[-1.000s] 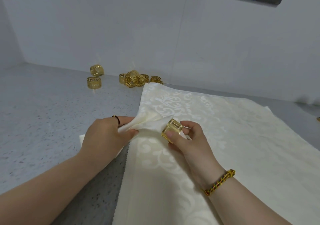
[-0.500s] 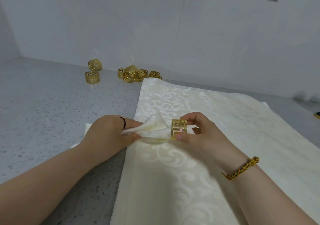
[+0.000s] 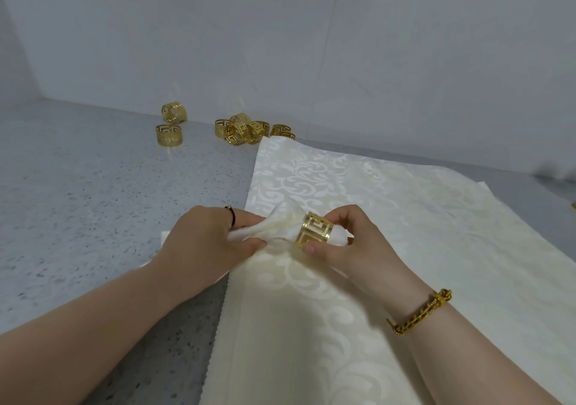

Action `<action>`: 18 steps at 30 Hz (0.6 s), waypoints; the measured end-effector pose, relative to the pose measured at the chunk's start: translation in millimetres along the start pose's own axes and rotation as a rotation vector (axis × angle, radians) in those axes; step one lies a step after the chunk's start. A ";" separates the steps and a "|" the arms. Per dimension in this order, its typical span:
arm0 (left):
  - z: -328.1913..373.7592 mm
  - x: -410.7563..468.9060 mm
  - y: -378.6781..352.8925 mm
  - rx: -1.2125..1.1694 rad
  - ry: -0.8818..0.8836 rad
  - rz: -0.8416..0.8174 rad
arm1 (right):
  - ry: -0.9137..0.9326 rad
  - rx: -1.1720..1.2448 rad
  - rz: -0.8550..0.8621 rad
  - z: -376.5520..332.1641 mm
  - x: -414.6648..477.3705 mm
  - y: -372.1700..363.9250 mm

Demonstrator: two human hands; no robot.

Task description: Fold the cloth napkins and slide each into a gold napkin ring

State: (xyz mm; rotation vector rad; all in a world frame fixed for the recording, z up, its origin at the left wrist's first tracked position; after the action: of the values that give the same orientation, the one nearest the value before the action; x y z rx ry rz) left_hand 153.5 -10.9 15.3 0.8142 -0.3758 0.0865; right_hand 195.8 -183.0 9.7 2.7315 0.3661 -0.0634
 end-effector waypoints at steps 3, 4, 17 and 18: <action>7.5 -2.9 -0.9 0.036 -0.060 0.006 | 0.003 -0.012 -0.004 -0.4 0.3 1.4; 4.6 -3.0 -2.4 0.035 -0.063 -0.014 | 0.008 -0.013 -0.012 -0.7 0.5 1.4; -0.1 -2.0 -11.2 -0.090 -0.061 -0.087 | -0.159 0.347 -0.133 7.3 -0.3 -7.6; -4.1 -2.1 -8.8 -0.095 -0.049 -0.056 | -0.192 0.386 -0.144 11.4 1.5 -7.0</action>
State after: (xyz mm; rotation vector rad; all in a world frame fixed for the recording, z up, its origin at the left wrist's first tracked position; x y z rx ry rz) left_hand 154.6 -13.9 5.9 0.7332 -0.4007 -0.0037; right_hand 195.5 -180.7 -3.6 3.0348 0.5430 -0.4772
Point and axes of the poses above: each hand's wrist, its own x-axis towards the middle knuckle, its own y-axis out of the back of the hand, z = x × y, the point moved 7 cm from there along x, towards the middle knuckle, and after that the axes turned 11 degrees about -y, right-handed, at the moved point
